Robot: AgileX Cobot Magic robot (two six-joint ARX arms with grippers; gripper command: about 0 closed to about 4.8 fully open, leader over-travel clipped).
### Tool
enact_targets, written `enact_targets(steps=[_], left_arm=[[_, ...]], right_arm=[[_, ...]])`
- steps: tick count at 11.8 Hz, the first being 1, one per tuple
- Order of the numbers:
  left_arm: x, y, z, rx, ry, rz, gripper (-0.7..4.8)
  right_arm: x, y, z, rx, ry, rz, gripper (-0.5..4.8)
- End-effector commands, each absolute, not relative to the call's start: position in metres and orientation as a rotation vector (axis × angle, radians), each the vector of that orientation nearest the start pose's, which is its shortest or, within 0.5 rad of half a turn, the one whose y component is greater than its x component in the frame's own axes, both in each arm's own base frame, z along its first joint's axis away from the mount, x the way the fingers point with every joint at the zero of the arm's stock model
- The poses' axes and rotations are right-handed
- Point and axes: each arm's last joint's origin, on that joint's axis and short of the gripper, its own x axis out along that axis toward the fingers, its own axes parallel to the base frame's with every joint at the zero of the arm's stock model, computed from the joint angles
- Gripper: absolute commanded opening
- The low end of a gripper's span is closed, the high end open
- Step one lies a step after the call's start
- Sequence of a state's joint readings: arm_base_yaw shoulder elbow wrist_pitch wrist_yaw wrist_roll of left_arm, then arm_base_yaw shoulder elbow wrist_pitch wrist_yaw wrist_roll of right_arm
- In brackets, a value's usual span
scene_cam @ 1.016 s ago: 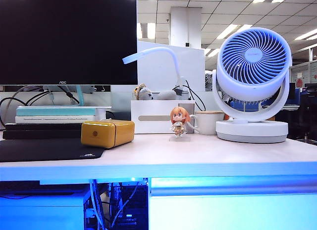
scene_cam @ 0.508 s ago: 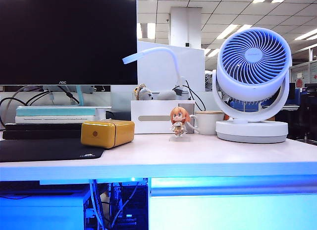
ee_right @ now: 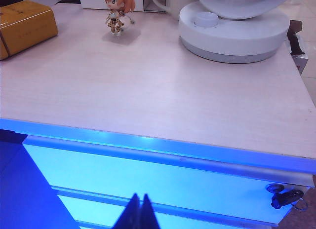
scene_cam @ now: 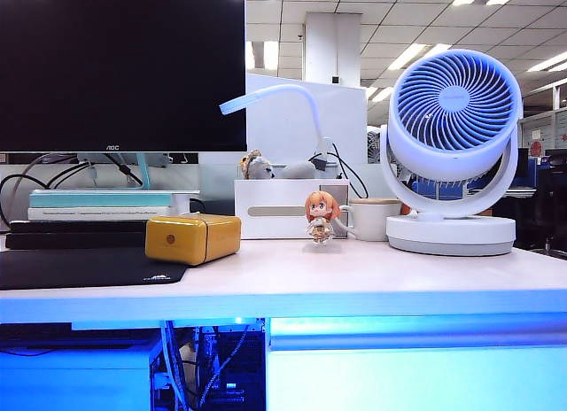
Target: Open the drawer, place the cleaning sponge inside, then close the drawer.
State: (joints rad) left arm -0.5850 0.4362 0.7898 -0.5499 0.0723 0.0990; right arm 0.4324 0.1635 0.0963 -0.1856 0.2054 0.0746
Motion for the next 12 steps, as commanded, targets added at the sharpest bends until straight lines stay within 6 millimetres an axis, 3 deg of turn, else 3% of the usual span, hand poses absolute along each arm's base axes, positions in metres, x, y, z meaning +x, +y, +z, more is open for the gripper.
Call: enact_targets(steps=[1, 2, 6, 8, 12], left_arm=[[0.087, -0.059, 0.294, 0.012, 0.049, -0.617, -0.05], [0.094, -0.062, 0.273, 0.016, 0.052, -0.567, -0.05], [0.101, -0.059, 0.236, 0.015, 0.041, -0.402, -0.05], [0.105, -0.044, 0.209, -0.04, 0.067, -0.284, -0.05], [0.109, -0.022, 0.184, -0.049, 0.099, -0.084, -0.05]], right_arm=[[0.094, 0.037, 0.168, 0.003, 0.236, 0.217, 0.0], [0.094, 0.037, 0.168, 0.002, 0.237, 0.215, 0.0], [0.094, 0.037, 0.168, 0.002, 0.239, 0.215, 0.0], [0.094, 0.037, 0.168, 0.002, 0.239, 0.216, 0.0], [0.094, 0.037, 0.168, 0.002, 0.239, 0.217, 0.0]])
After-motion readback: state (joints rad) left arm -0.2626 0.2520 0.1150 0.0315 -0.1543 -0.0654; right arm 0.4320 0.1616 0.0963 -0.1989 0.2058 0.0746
